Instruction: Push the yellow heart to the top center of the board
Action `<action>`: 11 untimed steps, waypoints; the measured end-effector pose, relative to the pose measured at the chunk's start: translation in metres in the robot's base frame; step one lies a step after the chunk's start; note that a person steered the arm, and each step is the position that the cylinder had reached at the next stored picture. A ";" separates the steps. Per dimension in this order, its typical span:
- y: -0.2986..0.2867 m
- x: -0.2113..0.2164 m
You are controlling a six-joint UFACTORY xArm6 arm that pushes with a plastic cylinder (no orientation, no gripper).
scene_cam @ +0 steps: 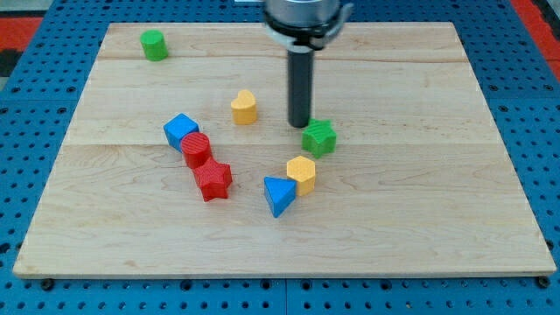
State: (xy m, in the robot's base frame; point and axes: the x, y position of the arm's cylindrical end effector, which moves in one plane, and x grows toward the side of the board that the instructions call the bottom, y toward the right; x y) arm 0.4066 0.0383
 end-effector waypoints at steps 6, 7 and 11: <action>-0.058 -0.030; -0.019 -0.048; -0.091 -0.097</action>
